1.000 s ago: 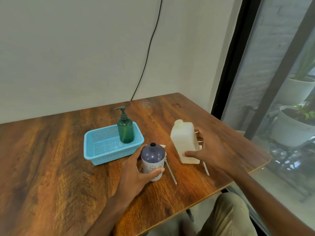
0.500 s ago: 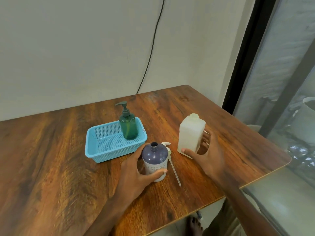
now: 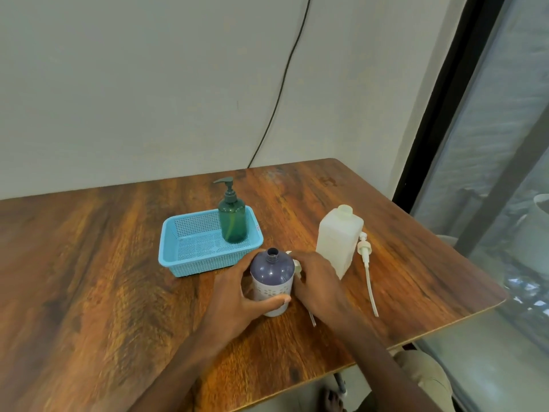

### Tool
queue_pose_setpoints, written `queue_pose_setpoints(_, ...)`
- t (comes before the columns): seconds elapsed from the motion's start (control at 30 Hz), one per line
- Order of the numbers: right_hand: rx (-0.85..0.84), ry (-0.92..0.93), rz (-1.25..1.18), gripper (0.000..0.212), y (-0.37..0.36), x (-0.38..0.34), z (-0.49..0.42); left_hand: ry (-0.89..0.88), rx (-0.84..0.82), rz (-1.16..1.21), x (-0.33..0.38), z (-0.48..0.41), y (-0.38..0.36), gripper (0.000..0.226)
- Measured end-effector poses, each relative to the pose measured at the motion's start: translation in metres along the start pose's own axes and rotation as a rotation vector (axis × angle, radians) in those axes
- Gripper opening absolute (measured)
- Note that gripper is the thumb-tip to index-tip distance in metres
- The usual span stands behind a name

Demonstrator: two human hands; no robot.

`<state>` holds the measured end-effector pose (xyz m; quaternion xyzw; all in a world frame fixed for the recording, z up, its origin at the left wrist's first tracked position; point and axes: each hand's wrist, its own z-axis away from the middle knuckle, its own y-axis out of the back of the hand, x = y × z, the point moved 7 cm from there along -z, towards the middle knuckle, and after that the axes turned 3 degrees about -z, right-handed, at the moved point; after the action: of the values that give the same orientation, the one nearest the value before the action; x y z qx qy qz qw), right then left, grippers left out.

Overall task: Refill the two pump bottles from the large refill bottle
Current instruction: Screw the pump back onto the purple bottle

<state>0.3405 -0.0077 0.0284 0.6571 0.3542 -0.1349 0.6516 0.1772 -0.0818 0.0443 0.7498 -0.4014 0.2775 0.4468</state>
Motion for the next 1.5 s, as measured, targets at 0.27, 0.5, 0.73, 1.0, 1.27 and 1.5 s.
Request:
queue_pose_setpoints(0.27, 0.052, 0.014, -0.010, 0.017, -0.003, -0.007, -0.011, 0.023, 0.005, 0.002, -0.011, 0.005, 0.013, 0.085)
queue_pose_setpoints(0.5, 0.291, 0.232, -0.528, 0.041, 0.078, -0.070, 0.009, 0.042, 0.024, 0.004, -0.013, 0.008, 0.013, 0.084)
queue_pose_setpoints(0.73, 0.343, 0.463, -0.786, 0.045, 0.132, -0.135, 0.035, 0.063, 0.029, 0.012, -0.015, 0.010, 0.011, 0.085)
queue_pose_setpoints(1.0, 0.314, 0.508, -0.759, 0.044, 0.109, -0.144, 0.025, 0.062, 0.040, 0.011, -0.012, 0.009, 0.012, 0.081)
queue_pose_setpoints(1.27, 0.089, 0.377, -0.560, 0.042, 0.042, -0.099, 0.021, 0.024, 0.066, 0.038, -0.010, 0.009, 0.014, 0.079)
queue_pose_setpoints(1.5, 0.156, 0.336, -0.438, 0.045, 0.033, -0.081, 0.025, 0.027, 0.058, -0.007, -0.011, 0.010, 0.014, 0.084)
